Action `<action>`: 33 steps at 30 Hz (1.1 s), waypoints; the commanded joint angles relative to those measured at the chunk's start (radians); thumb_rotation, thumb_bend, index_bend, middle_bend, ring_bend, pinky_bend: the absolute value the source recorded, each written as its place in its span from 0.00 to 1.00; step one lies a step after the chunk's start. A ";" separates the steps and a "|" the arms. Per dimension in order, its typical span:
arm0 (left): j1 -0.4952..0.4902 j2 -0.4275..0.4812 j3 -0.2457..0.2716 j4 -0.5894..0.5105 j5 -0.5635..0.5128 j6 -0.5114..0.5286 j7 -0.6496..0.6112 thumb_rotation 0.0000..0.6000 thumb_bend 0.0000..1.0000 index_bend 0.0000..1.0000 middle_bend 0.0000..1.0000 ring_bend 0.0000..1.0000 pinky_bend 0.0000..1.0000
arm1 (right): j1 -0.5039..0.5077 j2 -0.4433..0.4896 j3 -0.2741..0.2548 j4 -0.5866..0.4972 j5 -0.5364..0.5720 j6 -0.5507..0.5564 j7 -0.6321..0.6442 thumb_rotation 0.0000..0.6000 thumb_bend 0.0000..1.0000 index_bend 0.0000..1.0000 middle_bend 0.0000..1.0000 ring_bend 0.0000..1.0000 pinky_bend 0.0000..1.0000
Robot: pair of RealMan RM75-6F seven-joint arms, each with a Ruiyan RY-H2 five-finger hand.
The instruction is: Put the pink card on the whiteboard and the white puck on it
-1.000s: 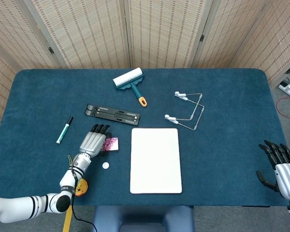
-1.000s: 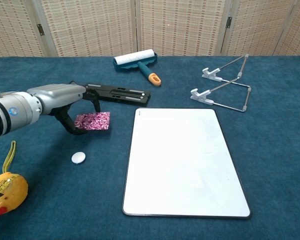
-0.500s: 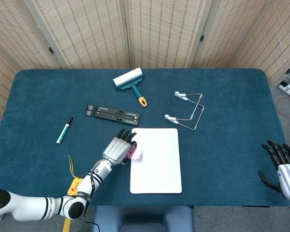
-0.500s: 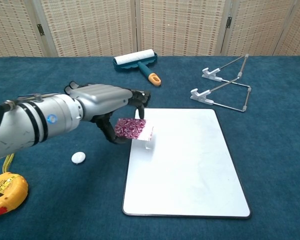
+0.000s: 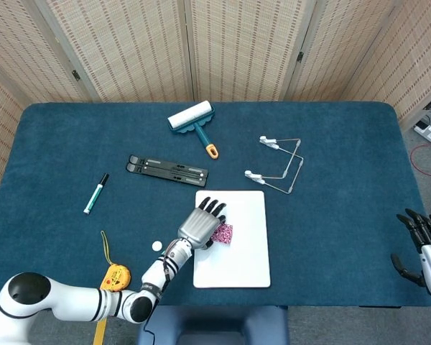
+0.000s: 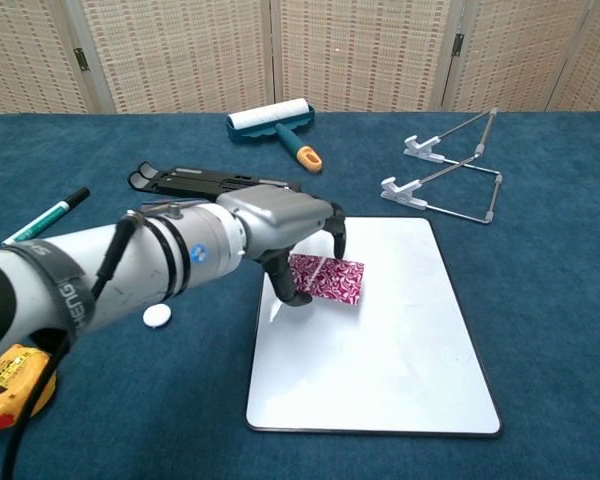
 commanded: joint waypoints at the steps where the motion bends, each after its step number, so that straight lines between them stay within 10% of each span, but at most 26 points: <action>1: -0.027 -0.028 -0.012 0.026 -0.033 -0.002 0.022 1.00 0.36 0.37 0.09 0.07 0.00 | 0.000 0.001 0.001 0.000 -0.001 0.000 0.001 1.00 0.37 0.12 0.10 0.09 0.00; 13: -0.016 0.004 -0.001 -0.015 -0.010 0.037 -0.021 1.00 0.34 0.18 0.09 0.07 0.00 | 0.000 0.001 0.004 -0.007 0.002 -0.002 -0.007 1.00 0.37 0.12 0.10 0.09 0.00; 33: 0.181 0.243 0.183 -0.145 0.276 0.137 -0.203 1.00 0.34 0.39 0.09 0.07 0.00 | 0.029 -0.013 -0.001 -0.029 -0.043 -0.020 -0.040 1.00 0.37 0.12 0.10 0.09 0.00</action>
